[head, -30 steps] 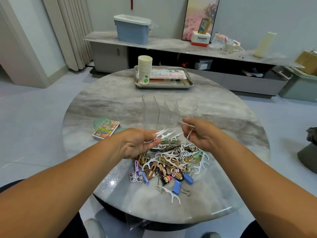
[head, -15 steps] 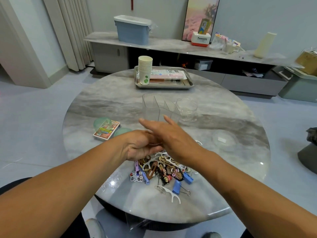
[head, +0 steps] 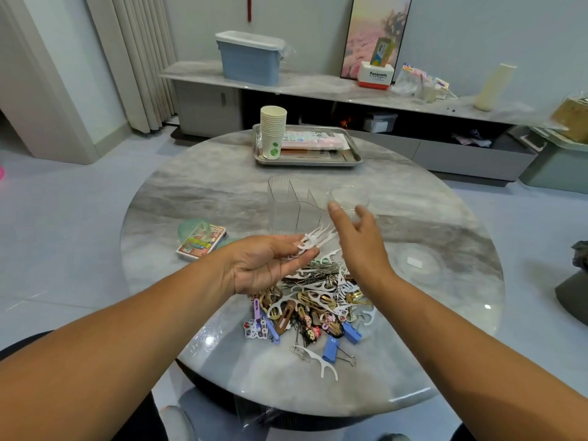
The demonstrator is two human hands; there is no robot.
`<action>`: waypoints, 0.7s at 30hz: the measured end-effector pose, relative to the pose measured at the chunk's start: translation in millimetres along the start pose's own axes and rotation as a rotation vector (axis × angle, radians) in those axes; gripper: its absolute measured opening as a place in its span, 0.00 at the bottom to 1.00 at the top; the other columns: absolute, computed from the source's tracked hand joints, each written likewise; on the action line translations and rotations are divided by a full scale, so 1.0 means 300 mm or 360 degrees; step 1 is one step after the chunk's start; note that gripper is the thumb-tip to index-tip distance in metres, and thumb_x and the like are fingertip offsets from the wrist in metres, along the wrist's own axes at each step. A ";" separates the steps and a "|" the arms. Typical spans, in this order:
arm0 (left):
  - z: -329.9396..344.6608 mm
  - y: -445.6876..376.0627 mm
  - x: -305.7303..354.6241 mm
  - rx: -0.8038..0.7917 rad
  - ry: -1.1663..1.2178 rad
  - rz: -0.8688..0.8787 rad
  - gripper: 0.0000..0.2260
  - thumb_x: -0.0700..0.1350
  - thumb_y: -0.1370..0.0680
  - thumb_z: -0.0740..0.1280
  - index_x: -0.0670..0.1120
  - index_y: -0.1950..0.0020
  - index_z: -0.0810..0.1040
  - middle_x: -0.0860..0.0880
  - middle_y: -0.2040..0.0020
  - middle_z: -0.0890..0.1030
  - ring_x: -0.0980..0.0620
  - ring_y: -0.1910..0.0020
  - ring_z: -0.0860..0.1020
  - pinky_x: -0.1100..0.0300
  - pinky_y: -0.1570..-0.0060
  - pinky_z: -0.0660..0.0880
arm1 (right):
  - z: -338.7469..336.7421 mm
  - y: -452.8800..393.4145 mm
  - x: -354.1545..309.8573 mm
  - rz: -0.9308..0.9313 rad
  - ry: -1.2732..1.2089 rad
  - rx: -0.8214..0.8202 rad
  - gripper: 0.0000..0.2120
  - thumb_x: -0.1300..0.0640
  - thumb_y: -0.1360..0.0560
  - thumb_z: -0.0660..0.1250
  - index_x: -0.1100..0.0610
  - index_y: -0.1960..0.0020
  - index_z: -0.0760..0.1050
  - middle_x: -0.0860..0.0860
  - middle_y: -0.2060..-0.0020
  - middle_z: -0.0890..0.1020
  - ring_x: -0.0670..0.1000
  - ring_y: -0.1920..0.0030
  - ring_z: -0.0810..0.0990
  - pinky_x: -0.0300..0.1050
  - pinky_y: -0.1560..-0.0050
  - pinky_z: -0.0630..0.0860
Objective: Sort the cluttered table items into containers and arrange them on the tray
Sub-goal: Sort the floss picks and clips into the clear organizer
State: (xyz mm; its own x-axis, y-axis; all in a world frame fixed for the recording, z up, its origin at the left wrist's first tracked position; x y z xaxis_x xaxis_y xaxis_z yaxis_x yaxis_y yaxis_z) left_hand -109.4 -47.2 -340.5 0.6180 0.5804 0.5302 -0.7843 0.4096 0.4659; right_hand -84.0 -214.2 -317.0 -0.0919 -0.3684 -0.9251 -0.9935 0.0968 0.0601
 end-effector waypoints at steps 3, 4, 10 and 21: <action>0.004 -0.002 -0.001 -0.0009 -0.0042 -0.0002 0.15 0.27 0.19 0.58 0.32 0.34 0.76 0.33 0.46 0.83 0.44 0.50 0.85 0.58 0.53 0.84 | 0.045 0.004 0.039 0.0550 -0.0472 -0.0419 0.34 0.29 0.27 0.66 0.57 0.38 0.74 0.51 0.60 0.79 0.47 0.67 0.73 0.40 0.69 0.71; 0.009 -0.003 -0.003 -0.0021 -0.0082 -0.0005 0.15 0.27 0.19 0.57 0.32 0.35 0.76 0.33 0.44 0.83 0.44 0.50 0.85 0.59 0.52 0.83 | 0.059 0.006 0.044 0.0609 -0.0635 -0.0507 0.29 0.34 0.26 0.69 0.59 0.42 0.75 0.50 0.68 0.74 0.46 0.72 0.67 0.38 0.74 0.65; 0.016 -0.008 -0.019 0.0031 -0.0342 0.0014 0.16 0.27 0.19 0.58 0.33 0.33 0.76 0.33 0.35 0.77 0.44 0.49 0.85 0.57 0.52 0.83 | 0.072 0.003 0.041 0.0408 -0.0677 -0.0580 0.08 0.58 0.24 0.74 0.62 0.51 0.77 0.47 0.76 0.72 0.44 0.77 0.64 0.37 0.77 0.61; 0.015 -0.017 -0.030 0.0086 -0.0899 0.0017 0.09 0.32 0.17 0.60 0.38 0.43 0.79 0.45 0.59 0.79 0.57 0.66 0.75 0.67 0.66 0.76 | 0.063 0.015 0.034 0.0488 -0.0532 -0.0630 0.21 0.46 0.15 0.57 0.63 0.44 0.77 0.51 0.70 0.77 0.46 0.74 0.70 0.38 0.75 0.62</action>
State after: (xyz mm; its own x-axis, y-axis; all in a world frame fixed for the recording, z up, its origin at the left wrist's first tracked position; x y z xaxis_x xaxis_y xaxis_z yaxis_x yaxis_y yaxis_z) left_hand -110.8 -57.6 -344.5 0.5541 0.1118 0.8249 -0.7962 0.3602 0.4861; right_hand -88.0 -200.0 -333.4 -0.4156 -0.0612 -0.9075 -0.8806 -0.2229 0.4183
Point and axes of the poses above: each hand's wrist, its own y-axis away from the middle knuckle, its own z-axis out of the palm, x = y × z, the point moved 4 cm from there along -y, towards the middle knuckle
